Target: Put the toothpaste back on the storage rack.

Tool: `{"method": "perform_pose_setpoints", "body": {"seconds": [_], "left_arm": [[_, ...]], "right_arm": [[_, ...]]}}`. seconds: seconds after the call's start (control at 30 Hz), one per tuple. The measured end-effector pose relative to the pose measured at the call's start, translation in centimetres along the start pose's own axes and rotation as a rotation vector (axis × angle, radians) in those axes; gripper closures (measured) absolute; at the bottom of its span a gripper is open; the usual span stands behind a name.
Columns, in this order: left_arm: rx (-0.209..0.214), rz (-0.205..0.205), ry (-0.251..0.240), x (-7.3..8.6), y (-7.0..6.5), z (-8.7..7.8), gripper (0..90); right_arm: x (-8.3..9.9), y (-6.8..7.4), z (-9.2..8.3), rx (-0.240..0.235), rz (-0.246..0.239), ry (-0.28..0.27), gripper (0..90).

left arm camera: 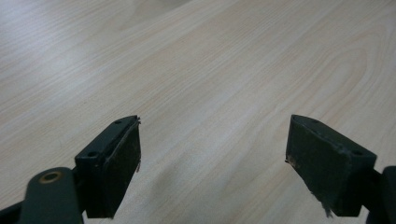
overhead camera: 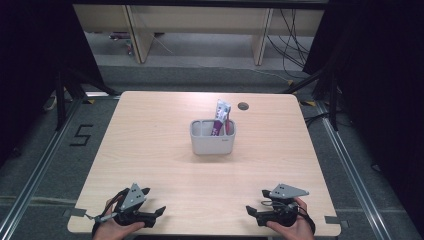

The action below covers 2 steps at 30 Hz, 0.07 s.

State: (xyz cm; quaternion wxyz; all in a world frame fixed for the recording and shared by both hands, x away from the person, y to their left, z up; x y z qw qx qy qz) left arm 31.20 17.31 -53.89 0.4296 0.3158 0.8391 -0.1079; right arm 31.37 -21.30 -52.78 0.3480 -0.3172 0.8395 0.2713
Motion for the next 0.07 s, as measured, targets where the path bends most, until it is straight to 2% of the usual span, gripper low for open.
{"method": "perform_pose_setpoints", "body": {"seconds": [0.03, 0.07], "left_arm": [[-0.002, 0.008, 0.012, 0.06, 0.08, -0.06, 17.6], [0.007, -0.002, 0.005, 0.05, -0.02, 0.01, 17.6]], "right_arm": [[0.00, 0.00, 0.01, 0.000, 0.000, 0.000, 16.8], [0.02, 0.21, 0.04, -0.001, 0.022, 0.000, 16.9]]}}
Point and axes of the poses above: each handheld gripper's, and its own axes: z roughly forward along the jaws, x roughly out of its underside, y roughly to its left, the point moved 5 cm from there along z, roughly forward along the jaws, and after that the axes turned 7 degrees about -x, right-handed, at the moved point
